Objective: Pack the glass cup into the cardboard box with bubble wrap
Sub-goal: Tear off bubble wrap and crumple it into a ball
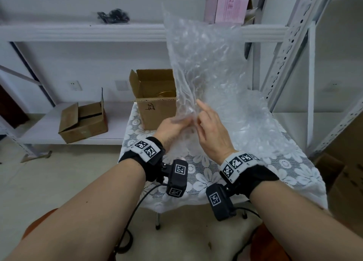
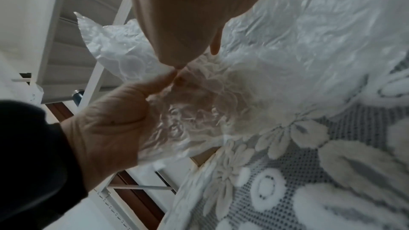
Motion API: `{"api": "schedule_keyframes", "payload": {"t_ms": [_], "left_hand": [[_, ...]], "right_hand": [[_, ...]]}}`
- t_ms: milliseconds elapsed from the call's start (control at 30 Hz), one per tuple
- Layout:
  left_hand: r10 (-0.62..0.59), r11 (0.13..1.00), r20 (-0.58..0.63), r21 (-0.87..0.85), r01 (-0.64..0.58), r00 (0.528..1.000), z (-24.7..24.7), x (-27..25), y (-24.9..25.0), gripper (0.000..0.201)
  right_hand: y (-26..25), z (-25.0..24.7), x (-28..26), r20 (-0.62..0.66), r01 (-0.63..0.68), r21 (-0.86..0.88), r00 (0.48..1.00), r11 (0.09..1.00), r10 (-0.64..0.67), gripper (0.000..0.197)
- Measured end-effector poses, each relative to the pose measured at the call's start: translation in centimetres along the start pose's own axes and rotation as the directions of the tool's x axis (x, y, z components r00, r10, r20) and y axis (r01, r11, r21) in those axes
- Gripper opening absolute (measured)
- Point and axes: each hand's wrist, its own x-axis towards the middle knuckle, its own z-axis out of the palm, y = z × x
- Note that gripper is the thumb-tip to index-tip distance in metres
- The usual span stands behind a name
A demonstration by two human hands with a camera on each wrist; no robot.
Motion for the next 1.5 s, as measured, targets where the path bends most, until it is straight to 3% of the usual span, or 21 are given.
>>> {"api": "schedule_keyframes", "payload": {"t_ms": [100, 233, 300, 367, 400, 467, 567, 700, 833, 867, 933, 1067, 1133, 1200, 1267, 1300, 1367, 1400, 1467, 1500], "left_hand": [[-0.028, 0.999, -0.162, -0.031, 0.023, 0.986, -1.2, -0.3, -1.0, 0.02], [-0.119, 0.991, -0.296, -0.099, 0.093, 0.948, -2.9, -0.3, -2.7, 0.027], [-0.195, 0.98, -0.336, -0.114, 0.165, 0.921, -3.6, -0.4, -3.4, 0.025], [-0.234, 0.97, -0.364, -0.148, 0.193, 0.901, -4.3, -0.7, -3.8, 0.028], [-0.238, 0.969, -0.357, -0.154, 0.194, 0.903, -4.5, -0.8, -3.9, 0.026], [-0.255, 0.965, -0.367, -0.147, 0.215, 0.895, -4.8, -1.1, -4.0, 0.025], [-0.296, 0.953, -0.402, -0.181, 0.242, 0.866, -5.6, -1.3, -4.2, 0.029], [-0.259, 0.964, -0.455, -0.07, 0.255, 0.852, -6.4, -1.3, -4.6, 0.027], [-0.208, 0.964, -0.489, 0.044, 0.262, 0.847, -6.9, -2.1, -4.4, 0.018], [-0.197, 0.965, -0.492, 0.057, 0.257, 0.848, -7.1, -2.2, -4.5, 0.015], [-0.189, 0.957, -0.498, 0.101, 0.273, 0.847, -7.5, -2.4, -4.7, 0.031], [-0.2, 0.934, -0.522, 0.155, 0.323, 0.829, -8.1, -2.7, -5.2, 0.04], [-0.176, 0.919, -0.572, 0.197, 0.342, 0.802, -7.8, -3.2, -4.6, 0.038], [-0.106, 0.901, -0.665, 0.251, 0.355, 0.739, -7.5, -3.4, -4.1, 0.037], [0.04, 0.886, -0.756, 0.329, 0.327, 0.653, -6.9, -3.8, -3.3, 0.038], [0.166, 0.858, -0.755, 0.427, 0.285, 0.634, -6.5, -4.0, -2.8, 0.035], [0.419, 0.751, -0.624, 0.647, 0.134, 0.66, -5.6, -4.3, -1.9, 0.025], [0.487, 0.702, -0.53, 0.71, 0.05, 0.694, -5.1, -4.4, -1.6, 0.021], [0.476, 0.658, -0.306, 0.746, -0.103, 0.825, -3.9, -4.6, -1.3, 0.017], [0.399, 0.636, -0.159, 0.757, -0.147, 0.903, -3.4, -4.7, -1.5, 0.021]], "right_hand": [[0.1, 0.5, -0.5, 0.009, -0.07, -0.051, 0.997, 0.996, 0.071, 0.015], [0.4, 0.9, -0.8, -0.061, -0.302, -0.11, 0.953, 0.947, 0.297, 0.045], [0.7, 0.7, -0.7, -0.124, -0.498, -0.029, 0.862, 0.867, 0.491, 0.055], [1.5, 0.5, -0.7, -0.149, -0.669, 0.109, 0.72, 0.735, 0.677, 0.062], [1.9, 0.5, -0.8, -0.135, -0.716, 0.184, 0.661, 0.674, 0.738, 0.065], [2.5, 0.6, -1.0, -0.047, -0.74, 0.353, 0.598, 0.573, 0.8, 0.066], [2.9, 1.3, -1.2, 0.07, -0.744, 0.454, 0.578, 0.49, 0.813, 0.056], [3.7, 1.8, -1.0, -0.014, -0.736, 0.455, 0.557, 0.501, 0.831, 0.015], [4.1, 1.6, -1.4, -0.067, -0.748, 0.403, 0.551, 0.528, 0.832, 0.011], [4.0, 1.6, -1.6, -0.072, -0.745, 0.428, 0.537, 0.512, 0.841, 0.012], [4.0, 1.8, -1.9, -0.022, -0.743, 0.519, 0.483, 0.423, 0.875, 0.019], [3.9, 2.2, -2.4, 0.367, -0.822, 0.546, 0.41, 0.164, 0.835, 0.064], [3.8, 2.3, -2.6, 0.426, -0.863, 0.464, 0.415, 0.2, 0.804, 0.066], [3.9, 2.3, -2.8, 0.403, -0.885, 0.395, 0.407, 0.246, 0.82, 0.045], [4.0, 2.4, -3.0, 0.39, -0.888, 0.405, 0.385, 0.219, 0.836, 0.021], [4.3, 2.5, -3.2, 0.396, -0.887, 0.416, 0.374, 0.199, 0.839, 0.017], [4.6, 2.8, -3.3, 0.405, -0.89, 0.422, 0.355, 0.172, 0.843, 0.02], [4.6, 2.8, -3.3, 0.403, -0.889, 0.426, 0.352, 0.167, 0.845, 0.021], [4.6, 2.6, -3.1, 0.402, -0.892, 0.425, 0.339, 0.155, 0.851, 0.018], [4.6, 2.4, -3.1, 0.41, -0.896, 0.418, 0.331, 0.148, 0.85, 0.015]]}}
